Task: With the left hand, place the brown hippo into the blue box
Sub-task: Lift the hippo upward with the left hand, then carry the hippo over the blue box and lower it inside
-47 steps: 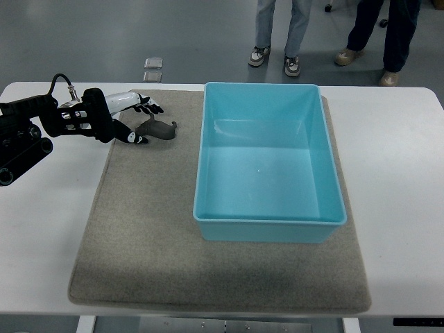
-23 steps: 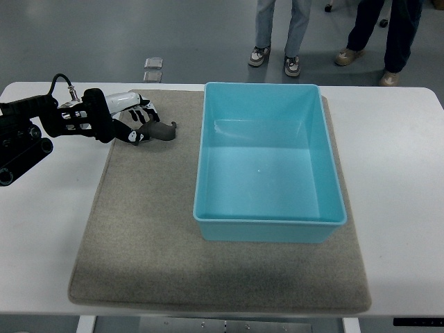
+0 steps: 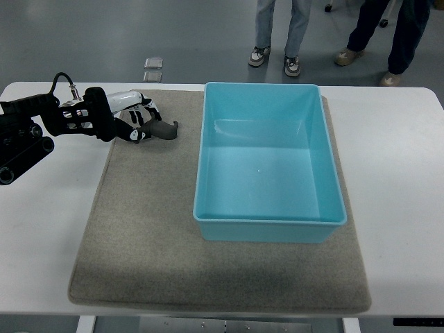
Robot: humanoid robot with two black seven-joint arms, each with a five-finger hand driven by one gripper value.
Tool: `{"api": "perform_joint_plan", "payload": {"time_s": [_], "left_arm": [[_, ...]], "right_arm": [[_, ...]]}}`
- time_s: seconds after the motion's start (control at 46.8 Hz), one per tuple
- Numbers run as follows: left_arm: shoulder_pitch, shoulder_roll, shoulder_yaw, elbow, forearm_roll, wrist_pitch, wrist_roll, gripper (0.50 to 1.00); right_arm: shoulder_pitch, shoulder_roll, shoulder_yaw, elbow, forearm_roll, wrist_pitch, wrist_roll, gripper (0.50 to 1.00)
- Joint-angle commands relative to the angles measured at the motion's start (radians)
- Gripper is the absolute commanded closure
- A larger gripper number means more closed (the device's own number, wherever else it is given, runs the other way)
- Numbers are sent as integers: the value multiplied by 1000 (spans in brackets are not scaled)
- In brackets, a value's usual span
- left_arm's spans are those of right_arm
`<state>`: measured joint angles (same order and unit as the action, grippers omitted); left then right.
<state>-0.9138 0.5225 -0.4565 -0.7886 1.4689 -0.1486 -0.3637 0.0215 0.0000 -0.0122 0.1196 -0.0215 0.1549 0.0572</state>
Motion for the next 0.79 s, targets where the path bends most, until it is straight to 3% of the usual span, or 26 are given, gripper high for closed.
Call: {"api": "perform_joint_plan", "payload": {"time_s": [0.0, 0.491, 0.769], "left_arm": [[-7, 2, -14, -3, -5, 3, -1, 1000], [-201, 36, -123, -37, -35, -9, -6, 1000], [-258, 24, -125, -193, -48, -17, -6, 1000]], "right_arm": [[0, 0, 0, 0, 0, 0, 1, 564], [0, 0, 0, 0, 0, 0, 1, 564], [0, 0, 0, 0, 0, 0, 0, 564]]}}
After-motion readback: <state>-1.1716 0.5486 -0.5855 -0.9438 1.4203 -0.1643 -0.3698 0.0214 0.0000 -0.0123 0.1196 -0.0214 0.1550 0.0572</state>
